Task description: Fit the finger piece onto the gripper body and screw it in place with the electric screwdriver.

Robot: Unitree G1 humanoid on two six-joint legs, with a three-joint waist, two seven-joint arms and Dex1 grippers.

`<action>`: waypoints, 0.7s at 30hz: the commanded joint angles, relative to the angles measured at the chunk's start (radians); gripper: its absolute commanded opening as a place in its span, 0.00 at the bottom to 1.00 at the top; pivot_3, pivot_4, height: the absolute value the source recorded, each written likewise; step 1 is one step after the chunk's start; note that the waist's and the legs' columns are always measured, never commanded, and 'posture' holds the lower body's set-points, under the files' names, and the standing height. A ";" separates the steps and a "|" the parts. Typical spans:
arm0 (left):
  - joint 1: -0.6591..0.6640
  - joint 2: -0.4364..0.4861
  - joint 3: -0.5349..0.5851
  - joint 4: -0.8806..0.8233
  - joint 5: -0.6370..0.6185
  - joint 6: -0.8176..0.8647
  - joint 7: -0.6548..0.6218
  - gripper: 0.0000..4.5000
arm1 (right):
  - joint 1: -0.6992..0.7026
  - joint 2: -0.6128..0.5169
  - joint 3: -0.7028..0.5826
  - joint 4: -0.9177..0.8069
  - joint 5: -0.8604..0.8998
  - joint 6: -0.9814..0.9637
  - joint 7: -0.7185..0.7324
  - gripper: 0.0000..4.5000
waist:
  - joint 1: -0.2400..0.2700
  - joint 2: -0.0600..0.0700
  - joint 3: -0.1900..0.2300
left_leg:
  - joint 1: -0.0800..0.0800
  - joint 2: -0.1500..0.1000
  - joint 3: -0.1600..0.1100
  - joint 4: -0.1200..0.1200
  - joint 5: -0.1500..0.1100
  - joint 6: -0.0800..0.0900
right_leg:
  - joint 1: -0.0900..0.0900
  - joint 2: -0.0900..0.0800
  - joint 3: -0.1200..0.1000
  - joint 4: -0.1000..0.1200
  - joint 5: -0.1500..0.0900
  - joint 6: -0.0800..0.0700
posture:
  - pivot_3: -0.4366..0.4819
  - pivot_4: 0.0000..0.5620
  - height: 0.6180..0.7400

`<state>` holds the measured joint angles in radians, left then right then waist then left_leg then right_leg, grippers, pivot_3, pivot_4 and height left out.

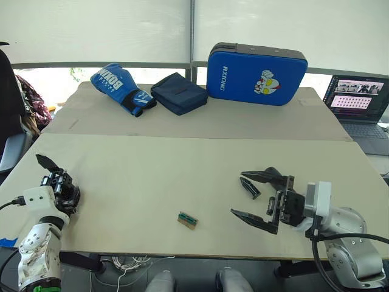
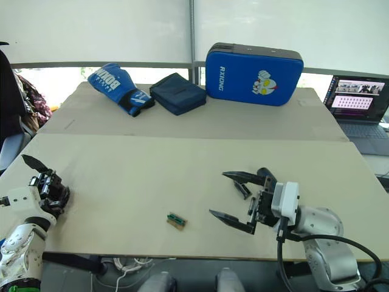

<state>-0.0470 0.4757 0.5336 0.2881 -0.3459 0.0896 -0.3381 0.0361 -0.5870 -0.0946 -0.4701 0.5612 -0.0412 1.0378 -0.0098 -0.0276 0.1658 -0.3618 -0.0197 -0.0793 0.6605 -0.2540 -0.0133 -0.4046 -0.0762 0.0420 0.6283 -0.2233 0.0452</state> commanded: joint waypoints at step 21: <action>-0.117 -0.097 -0.573 -0.337 0.132 -0.013 -0.269 0.51 | 0.154 -0.057 -0.141 -0.085 0.014 -0.016 -0.023 1.00 | -0.002 -0.007 0.005 | -0.005 0.000 -0.001 0.000 0.000 0.000 | -0.002 0.002 0.000 -0.002 0.001 0.001 | 0.48 0.27 1.00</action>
<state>-0.1221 0.3890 -0.0303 -0.0391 -0.2460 0.1389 -0.6281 0.1872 -0.6437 -0.2171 -0.5092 0.5654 -0.0471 1.0285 -0.0123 -0.0346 0.1707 -0.3673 -0.0196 -0.0799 0.6607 -0.2539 -0.0132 -0.4069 -0.0747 0.0423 0.6258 -0.2219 0.0460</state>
